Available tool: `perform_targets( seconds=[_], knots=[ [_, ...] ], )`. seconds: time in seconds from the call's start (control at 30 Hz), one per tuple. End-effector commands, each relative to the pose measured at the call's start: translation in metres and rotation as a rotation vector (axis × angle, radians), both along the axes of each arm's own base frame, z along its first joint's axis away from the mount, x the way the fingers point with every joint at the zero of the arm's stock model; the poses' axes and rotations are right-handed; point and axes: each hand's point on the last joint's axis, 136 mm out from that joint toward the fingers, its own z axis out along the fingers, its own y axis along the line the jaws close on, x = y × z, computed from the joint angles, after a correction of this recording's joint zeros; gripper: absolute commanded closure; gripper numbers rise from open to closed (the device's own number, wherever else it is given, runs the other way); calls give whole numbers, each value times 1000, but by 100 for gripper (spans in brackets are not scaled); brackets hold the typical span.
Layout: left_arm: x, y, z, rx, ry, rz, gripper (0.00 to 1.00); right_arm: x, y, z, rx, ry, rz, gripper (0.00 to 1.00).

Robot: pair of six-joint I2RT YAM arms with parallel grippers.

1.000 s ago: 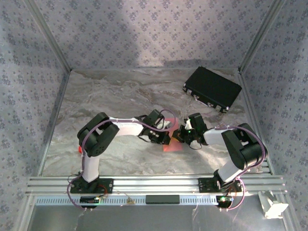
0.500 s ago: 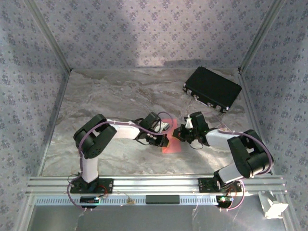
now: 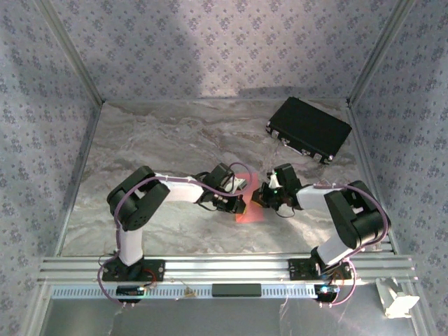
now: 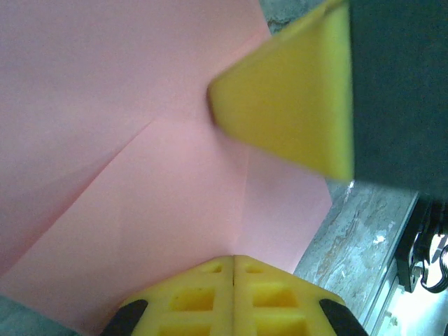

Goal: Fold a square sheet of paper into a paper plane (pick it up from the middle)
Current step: Fold the triangle a second time at the center of the table.

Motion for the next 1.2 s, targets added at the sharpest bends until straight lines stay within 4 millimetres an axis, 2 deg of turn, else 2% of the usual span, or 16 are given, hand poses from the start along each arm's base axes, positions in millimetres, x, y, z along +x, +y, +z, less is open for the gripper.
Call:
perform_targets(
  seconds=[0.0, 0.17, 0.3, 0.43, 0.53, 0.73, 1.0, 1.07, 1.17],
  knots=[
    [-20, 28, -33, 147, 84, 9, 100, 12, -29, -13, -82, 4, -86, 98],
    [-19, 28, -33, 145, 84, 10, 100, 25, -44, -15, -1, 14, -154, 98],
    [-19, 28, -32, 144, 79, 13, 100, 32, -46, 7, 39, -41, -175, 98],
    [-18, 27, -32, 140, 80, 20, 100, 27, -37, 34, 40, -124, -148, 97],
    [-17, 25, -31, 137, 76, 19, 100, 16, -24, 40, 28, -137, -105, 96],
    [-15, 23, -27, 118, 82, 26, 100, -3, 3, 37, 68, -98, -42, 96],
    [-15, 20, -27, 106, 85, 24, 100, -10, 17, 11, 54, -25, 8, 97],
    [-16, 20, -25, 98, 89, 25, 99, -12, 12, -1, 8, -11, -3, 98],
    [-16, 15, -16, 64, 101, 21, 96, -19, -8, -23, -91, 33, -61, 100]
  ],
)
